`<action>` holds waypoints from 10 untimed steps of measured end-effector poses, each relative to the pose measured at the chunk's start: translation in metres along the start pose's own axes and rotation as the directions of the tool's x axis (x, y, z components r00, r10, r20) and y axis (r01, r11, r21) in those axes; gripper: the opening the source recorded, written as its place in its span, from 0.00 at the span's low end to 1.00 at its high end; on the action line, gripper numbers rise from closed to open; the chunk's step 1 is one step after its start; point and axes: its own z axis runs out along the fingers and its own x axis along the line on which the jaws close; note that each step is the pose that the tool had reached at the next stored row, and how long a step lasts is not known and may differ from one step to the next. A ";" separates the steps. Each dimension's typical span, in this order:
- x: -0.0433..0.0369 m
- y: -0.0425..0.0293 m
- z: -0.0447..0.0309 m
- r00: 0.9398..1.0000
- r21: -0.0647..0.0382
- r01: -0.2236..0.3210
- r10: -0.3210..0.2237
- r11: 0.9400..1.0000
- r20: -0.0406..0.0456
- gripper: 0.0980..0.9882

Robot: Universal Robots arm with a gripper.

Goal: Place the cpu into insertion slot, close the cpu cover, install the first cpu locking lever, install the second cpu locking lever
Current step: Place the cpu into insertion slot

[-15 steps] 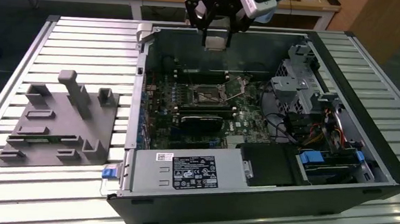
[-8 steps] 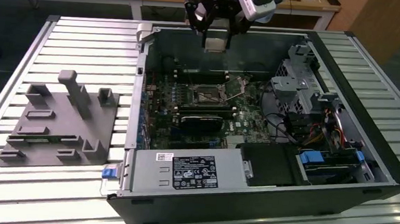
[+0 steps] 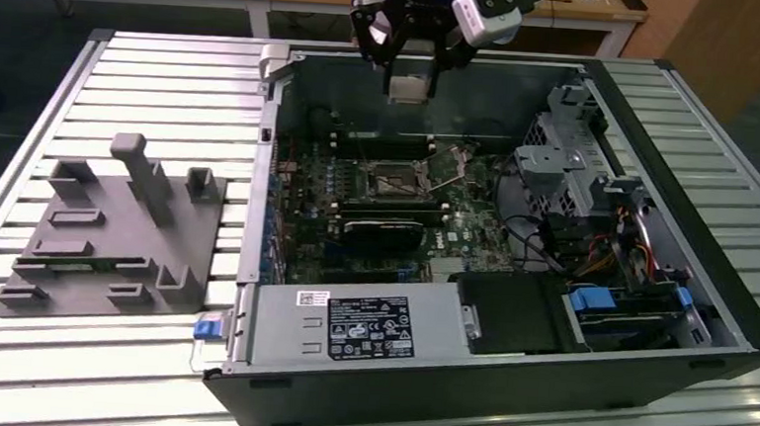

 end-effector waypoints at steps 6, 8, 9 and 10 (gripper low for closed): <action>-0.0001 -0.0004 0.0040 1.000 0.000 0.000 0.000 1.000 0.000 0.49; -0.0001 -0.0005 0.0054 1.000 0.000 0.000 0.000 1.000 0.000 0.49; -0.0001 -0.0005 0.0059 1.000 0.000 0.000 0.000 1.000 0.000 0.49; -0.0001 -0.0006 0.0065 1.000 0.000 0.000 0.000 1.000 0.000 0.49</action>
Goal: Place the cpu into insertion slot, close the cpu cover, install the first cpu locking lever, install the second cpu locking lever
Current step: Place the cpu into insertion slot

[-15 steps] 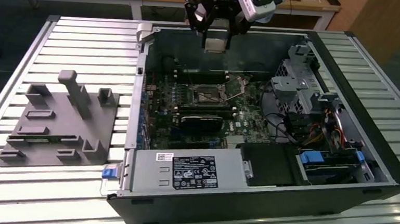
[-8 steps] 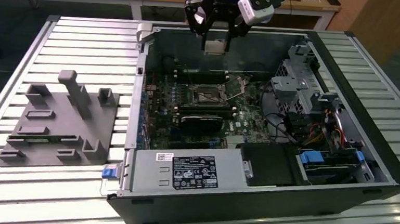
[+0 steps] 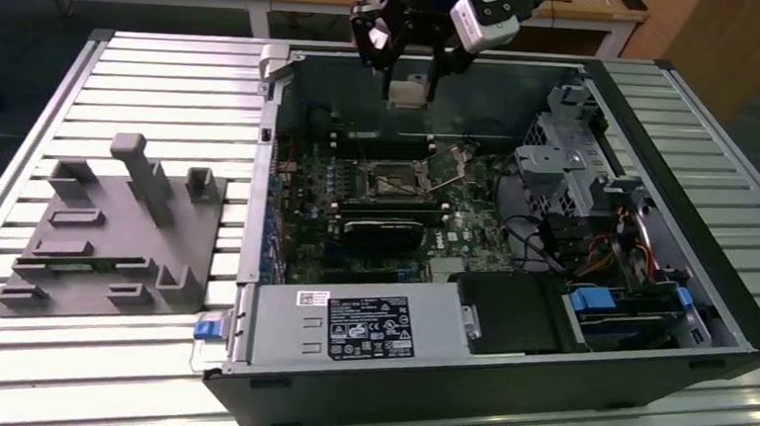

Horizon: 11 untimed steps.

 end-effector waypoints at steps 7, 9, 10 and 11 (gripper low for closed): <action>-0.0001 -0.0004 0.0041 1.000 0.000 0.000 0.000 1.000 0.000 0.49; -0.0001 -0.0005 0.0052 1.000 0.000 0.000 0.000 1.000 0.000 0.49; -0.0001 -0.0005 0.0057 1.000 0.000 0.000 0.000 1.000 0.000 0.49; -0.0001 -0.0006 0.0062 1.000 0.000 0.000 0.000 1.000 0.000 0.49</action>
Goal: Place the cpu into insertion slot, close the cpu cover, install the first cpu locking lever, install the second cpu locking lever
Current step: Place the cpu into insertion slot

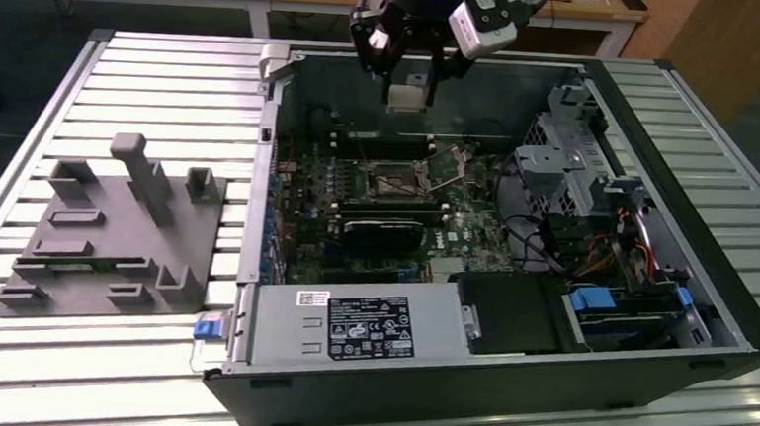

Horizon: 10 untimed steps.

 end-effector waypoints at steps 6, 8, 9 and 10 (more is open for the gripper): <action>-0.0001 -0.0003 0.0030 1.000 0.000 0.000 0.000 1.000 0.000 0.49; -0.0001 -0.0004 0.0039 1.000 0.000 0.000 0.000 1.000 0.000 0.49; -0.0001 -0.0004 0.0044 1.000 0.000 0.000 0.000 1.000 0.000 0.49; -0.0001 -0.0005 0.0049 1.000 0.000 0.000 0.000 1.000 0.000 0.49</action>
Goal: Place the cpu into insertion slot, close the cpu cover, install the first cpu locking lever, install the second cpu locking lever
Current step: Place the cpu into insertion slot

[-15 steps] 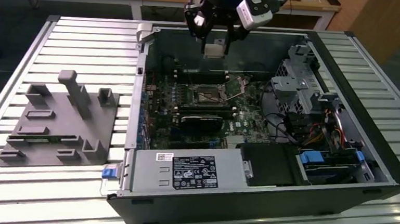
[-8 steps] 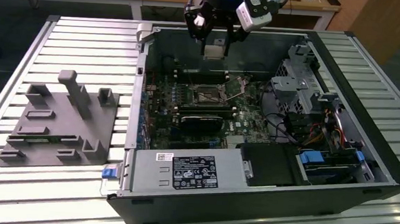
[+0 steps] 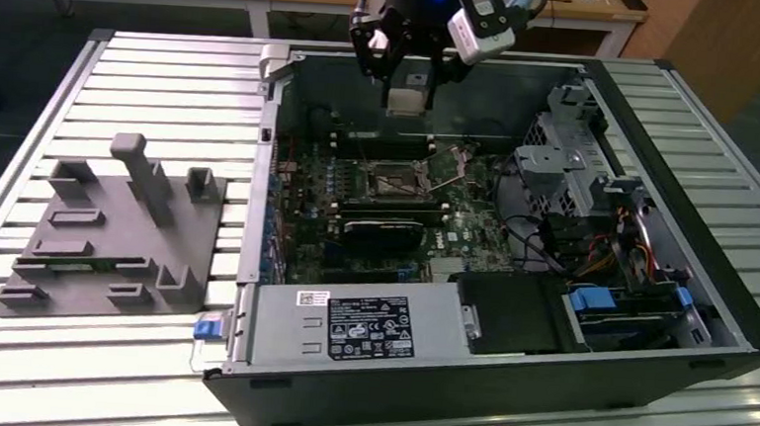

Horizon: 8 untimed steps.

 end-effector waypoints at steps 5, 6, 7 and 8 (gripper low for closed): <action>-0.0001 -0.0002 0.0025 1.000 0.000 0.000 0.000 1.000 0.000 0.49; -0.0001 -0.0003 0.0030 1.000 0.000 0.000 0.000 1.000 0.000 0.49; -0.0001 -0.0003 0.0035 1.000 0.000 0.000 0.000 1.000 0.000 0.49; -0.0001 -0.0003 0.0040 1.000 0.000 0.000 0.000 1.000 0.000 0.49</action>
